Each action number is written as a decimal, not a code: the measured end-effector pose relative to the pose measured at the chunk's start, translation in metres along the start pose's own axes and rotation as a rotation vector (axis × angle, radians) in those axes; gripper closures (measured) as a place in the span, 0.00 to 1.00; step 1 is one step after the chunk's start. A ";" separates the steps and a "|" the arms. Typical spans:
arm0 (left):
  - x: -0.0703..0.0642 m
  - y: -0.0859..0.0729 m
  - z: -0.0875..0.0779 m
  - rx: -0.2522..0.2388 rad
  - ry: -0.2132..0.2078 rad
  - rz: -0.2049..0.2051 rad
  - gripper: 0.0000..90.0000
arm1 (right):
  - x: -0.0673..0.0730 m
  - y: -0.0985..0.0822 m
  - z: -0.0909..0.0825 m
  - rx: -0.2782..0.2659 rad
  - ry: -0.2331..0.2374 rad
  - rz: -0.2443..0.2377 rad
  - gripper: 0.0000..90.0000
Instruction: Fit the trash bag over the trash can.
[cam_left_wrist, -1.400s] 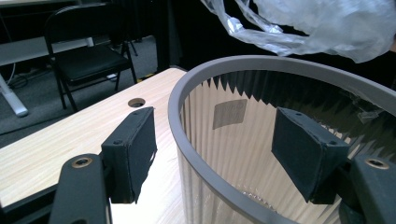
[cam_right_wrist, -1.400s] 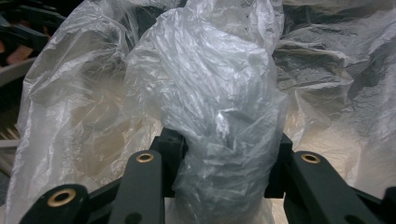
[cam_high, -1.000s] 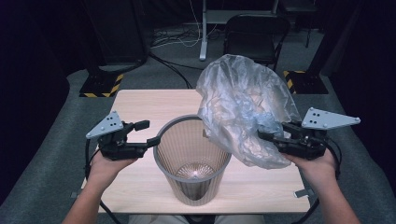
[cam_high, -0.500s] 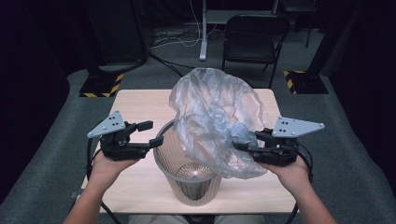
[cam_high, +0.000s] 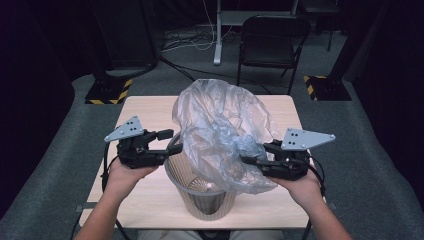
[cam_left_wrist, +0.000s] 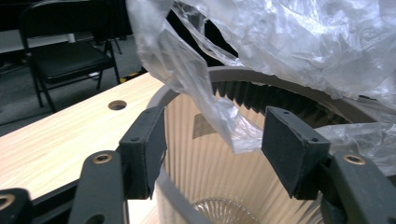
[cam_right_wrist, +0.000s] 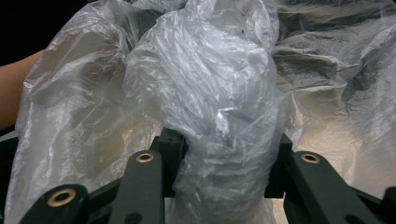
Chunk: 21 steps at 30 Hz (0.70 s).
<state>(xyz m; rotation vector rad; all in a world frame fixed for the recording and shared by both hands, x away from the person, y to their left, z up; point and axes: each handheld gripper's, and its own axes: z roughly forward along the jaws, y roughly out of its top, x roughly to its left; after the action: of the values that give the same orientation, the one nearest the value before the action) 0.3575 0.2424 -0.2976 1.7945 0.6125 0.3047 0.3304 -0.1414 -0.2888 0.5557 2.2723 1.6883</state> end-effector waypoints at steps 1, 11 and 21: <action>-0.001 0.001 0.001 0.001 -0.004 0.006 0.47 | 0.001 0.000 0.000 -0.001 0.003 0.001 0.68; -0.002 0.007 0.002 -0.011 0.000 -0.001 0.55 | 0.006 0.004 -0.004 -0.015 0.009 -0.017 0.68; -0.009 0.006 -0.012 0.021 -0.004 0.084 0.99 | 0.011 0.004 -0.003 -0.003 0.025 -0.015 0.68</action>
<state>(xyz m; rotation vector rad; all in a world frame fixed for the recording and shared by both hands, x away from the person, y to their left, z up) 0.3457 0.2466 -0.2876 1.8433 0.5406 0.3530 0.3202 -0.1380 -0.2837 0.5191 2.2846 1.7011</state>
